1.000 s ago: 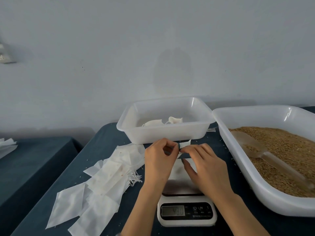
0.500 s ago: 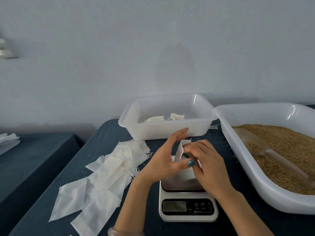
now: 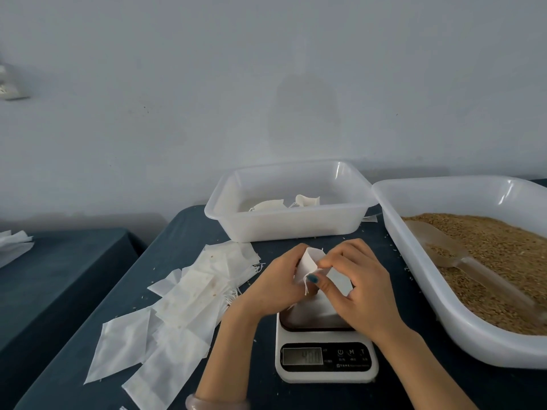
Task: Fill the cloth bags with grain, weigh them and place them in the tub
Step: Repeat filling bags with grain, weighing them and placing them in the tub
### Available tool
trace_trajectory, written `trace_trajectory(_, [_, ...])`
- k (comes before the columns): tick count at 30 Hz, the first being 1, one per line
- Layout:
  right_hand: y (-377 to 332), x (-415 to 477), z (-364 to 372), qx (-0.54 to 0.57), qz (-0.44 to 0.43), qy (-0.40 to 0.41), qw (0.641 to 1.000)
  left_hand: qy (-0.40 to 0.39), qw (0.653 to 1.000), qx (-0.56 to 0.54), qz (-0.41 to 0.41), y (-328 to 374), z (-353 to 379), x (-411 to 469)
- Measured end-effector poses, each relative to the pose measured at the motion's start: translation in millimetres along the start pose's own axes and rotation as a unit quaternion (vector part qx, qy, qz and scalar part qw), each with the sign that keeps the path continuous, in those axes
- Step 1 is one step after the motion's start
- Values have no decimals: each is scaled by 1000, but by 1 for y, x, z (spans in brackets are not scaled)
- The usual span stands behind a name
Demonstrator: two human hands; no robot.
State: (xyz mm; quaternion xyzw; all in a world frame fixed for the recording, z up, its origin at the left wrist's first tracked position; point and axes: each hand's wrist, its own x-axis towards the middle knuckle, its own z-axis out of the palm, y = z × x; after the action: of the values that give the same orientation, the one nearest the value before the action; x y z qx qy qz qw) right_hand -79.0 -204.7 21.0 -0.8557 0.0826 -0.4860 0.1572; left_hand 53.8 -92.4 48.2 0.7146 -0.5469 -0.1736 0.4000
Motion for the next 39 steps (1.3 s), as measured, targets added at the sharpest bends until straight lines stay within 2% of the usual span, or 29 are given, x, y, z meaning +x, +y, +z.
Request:
trace_trajectory(8, [-3, 0, -2, -8, -25, 5, 1000, 5, 1000, 17, 9, -7, 0, 3])
trace_trajectory(11, [-20, 0, -8, 18, 10, 25, 999, 26, 1000, 2, 8, -10, 0, 4])
trace_trajectory(13, [-36, 1, -17, 27, -2, 32, 999, 50, 999, -12, 6, -10, 1, 6])
trace_trajectory(17, [-48, 30, -62, -93, -37, 12, 995, 91, 996, -20, -5, -12, 4, 9])
trace_trajectory(20, [-10, 61, -104, -200, 74, -44, 976, 102, 995, -12, -8, -13, 4, 9])
trace_trajectory(22, [37, 75, -130, -269, 218, -135, 928, 111, 994, -17, -11, -14, 4, 9])
trace_trajectory(24, [77, 80, -145, -328, 354, -271, 833, 128, 991, -22, -13, -16, 4, 10])
trace_trajectory(26, [99, 76, -148, -380, 383, -412, 734, 140, 990, -22, -15, -17, 5, 11])
trace_trajectory(27, [106, 72, -146, -396, 375, -461, 700, 143, 989, -21, -15, -17, 5, 11])
trace_trajectory(29, [112, 63, -142, -399, 367, -504, 673, 145, 989, -24, -18, -18, 5, 11])
trace_trajectory(34, [106, 60, -136, -353, 400, -511, 674, 143, 989, -23, -18, -19, 6, 10])
trace_trajectory(39, [109, 60, -132, -232, 470, -427, 737, 125, 992, -9, -22, -20, 7, 11])
